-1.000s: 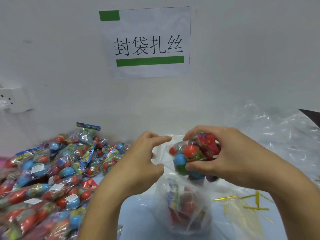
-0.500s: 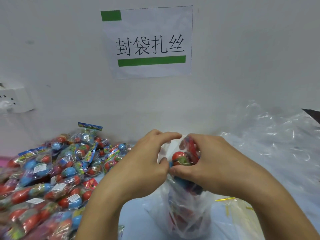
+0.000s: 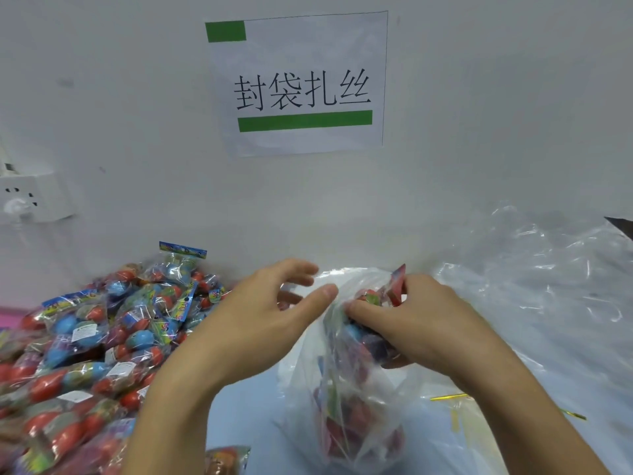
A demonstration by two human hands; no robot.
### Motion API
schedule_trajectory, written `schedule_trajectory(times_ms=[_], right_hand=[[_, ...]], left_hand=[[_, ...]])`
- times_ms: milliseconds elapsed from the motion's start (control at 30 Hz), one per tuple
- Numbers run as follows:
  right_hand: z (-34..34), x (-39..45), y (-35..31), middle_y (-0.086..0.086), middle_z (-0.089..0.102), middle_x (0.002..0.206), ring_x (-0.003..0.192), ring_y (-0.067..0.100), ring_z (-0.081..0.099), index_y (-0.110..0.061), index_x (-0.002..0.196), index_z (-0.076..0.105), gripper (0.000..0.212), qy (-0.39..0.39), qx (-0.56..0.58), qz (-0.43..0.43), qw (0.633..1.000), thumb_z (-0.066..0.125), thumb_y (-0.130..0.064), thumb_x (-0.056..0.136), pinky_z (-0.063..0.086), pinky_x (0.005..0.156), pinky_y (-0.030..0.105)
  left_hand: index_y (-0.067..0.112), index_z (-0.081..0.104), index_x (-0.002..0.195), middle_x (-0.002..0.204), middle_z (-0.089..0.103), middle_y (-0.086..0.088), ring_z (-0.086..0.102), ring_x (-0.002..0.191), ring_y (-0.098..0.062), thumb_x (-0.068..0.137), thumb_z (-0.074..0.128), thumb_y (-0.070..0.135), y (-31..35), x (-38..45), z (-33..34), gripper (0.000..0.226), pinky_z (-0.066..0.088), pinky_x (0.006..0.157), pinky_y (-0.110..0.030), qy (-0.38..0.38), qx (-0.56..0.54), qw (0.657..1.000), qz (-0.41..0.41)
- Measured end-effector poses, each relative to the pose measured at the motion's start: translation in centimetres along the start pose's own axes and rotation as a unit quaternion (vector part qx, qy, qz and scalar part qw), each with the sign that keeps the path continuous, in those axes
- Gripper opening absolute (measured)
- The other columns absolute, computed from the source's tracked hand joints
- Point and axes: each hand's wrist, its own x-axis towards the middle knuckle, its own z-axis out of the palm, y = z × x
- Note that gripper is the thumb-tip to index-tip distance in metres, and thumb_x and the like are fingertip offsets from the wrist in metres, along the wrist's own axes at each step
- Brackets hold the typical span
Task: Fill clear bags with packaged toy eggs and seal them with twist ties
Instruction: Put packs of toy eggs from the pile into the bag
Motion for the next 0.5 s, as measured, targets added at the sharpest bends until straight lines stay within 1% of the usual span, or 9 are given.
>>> schedule_trajectory(times_ms=[67, 100, 167, 233, 300, 367, 467, 500], right_hand=[[0.2, 0.1, 0.1, 0.002, 0.071, 0.061, 0.051, 0.009, 0.069, -0.010, 0.076, 0.076, 0.022, -0.019, 0.021, -0.004, 1.000, 0.075, -0.031, 0.081, 0.052, 0.044, 0.019], [0.3, 0.1, 0.1, 0.001, 0.070, 0.058, 0.052, 0.009, 0.069, -0.011, 0.074, 0.075, 0.023, -0.028, 0.028, -0.006, 0.999, 0.074, -0.032, 0.082, 0.054, 0.046, 0.021], [0.4, 0.1, 0.0, -0.003, 0.064, 0.051, 0.049, 0.011, 0.068, -0.012, 0.066, 0.069, 0.029, -0.043, 0.027, -0.007, 0.999, 0.073, -0.034, 0.084, 0.055, 0.048, 0.023], [0.2, 0.1, 0.1, -0.006, 0.055, 0.043, 0.042, 0.011, 0.061, -0.013, 0.057, 0.058, 0.039, -0.053, -0.005, -0.005, 0.999, 0.073, -0.036, 0.085, 0.052, 0.047, 0.021], [0.2, 0.1, 0.3, -0.007, 0.049, 0.042, 0.041, 0.013, 0.053, -0.015, 0.056, 0.047, 0.040, -0.042, -0.095, -0.013, 0.995, 0.068, -0.036, 0.084, 0.049, 0.049, 0.025], [0.3, 0.1, 0.5, -0.006, 0.051, 0.056, 0.054, 0.018, 0.051, -0.016, 0.063, 0.044, 0.038, -0.004, -0.194, -0.023, 0.981, 0.063, -0.043, 0.081, 0.049, 0.056, 0.032], [0.1, -0.3, 0.5, -0.003, 0.058, 0.084, 0.079, 0.022, 0.056, -0.022, 0.075, 0.052, 0.032, 0.058, -0.298, -0.015, 0.953, 0.060, -0.052, 0.082, 0.049, 0.066, 0.031], [0.0, -0.5, 0.5, -0.003, 0.056, 0.088, 0.082, 0.023, 0.056, -0.023, 0.079, 0.052, 0.031, 0.065, -0.326, -0.014, 0.943, 0.059, -0.053, 0.083, 0.048, 0.068, 0.032]], left_hand=[[0.044, 0.065, 0.113, 0.107, 0.065, 0.036, 0.062, 0.095, 0.016, 0.070, 0.050, 0.069, -0.1, 0.0, 0.1, 0.052, 0.052, 0.086, -0.018, -0.039, 0.019, 0.999, -0.005], [0.046, 0.067, 0.110, 0.105, 0.064, 0.040, 0.061, 0.096, 0.018, 0.072, 0.050, 0.069, -0.1, 0.0, 0.2, 0.048, 0.051, 0.086, -0.017, -0.050, 0.025, 0.998, -0.001], [0.047, 0.069, 0.106, 0.101, 0.064, 0.043, 0.060, 0.098, 0.018, 0.080, 0.055, 0.065, -0.2, 0.2, 0.6, 0.035, 0.052, 0.091, -0.020, -0.042, 0.037, 0.998, 0.008], [0.044, 0.073, 0.100, 0.099, 0.067, 0.037, 0.062, 0.098, 0.013, 0.088, 0.062, 0.051, -0.3, 0.6, 0.9, 0.018, 0.053, 0.093, -0.026, -0.007, 0.039, 0.999, 0.012], [0.035, 0.078, 0.098, 0.100, 0.071, 0.027, 0.065, 0.099, 0.007, 0.090, 0.066, 0.042, -0.2, 0.8, 1.3, 0.016, 0.053, 0.094, -0.032, 0.027, 0.016, 0.999, 0.019], [0.029, 0.079, 0.094, 0.096, 0.074, 0.023, 0.066, 0.096, 0.004, 0.090, 0.067, 0.037, 0.2, 0.9, 1.7, 0.015, 0.054, 0.091, -0.033, 0.043, -0.013, 0.998, 0.038], [0.026, 0.080, 0.089, 0.088, 0.074, 0.020, 0.067, 0.088, 0.004, 0.091, 0.068, 0.032, 0.7, 0.9, 2.1, 0.014, 0.054, 0.082, -0.027, 0.045, -0.039, 0.996, 0.066], [0.025, 0.080, 0.088, 0.087, 0.075, 0.019, 0.068, 0.087, 0.003, 0.091, 0.068, 0.032, 0.8, 0.9, 2.2, 0.014, 0.054, 0.080, -0.024, 0.044, -0.050, 0.995, 0.072]])
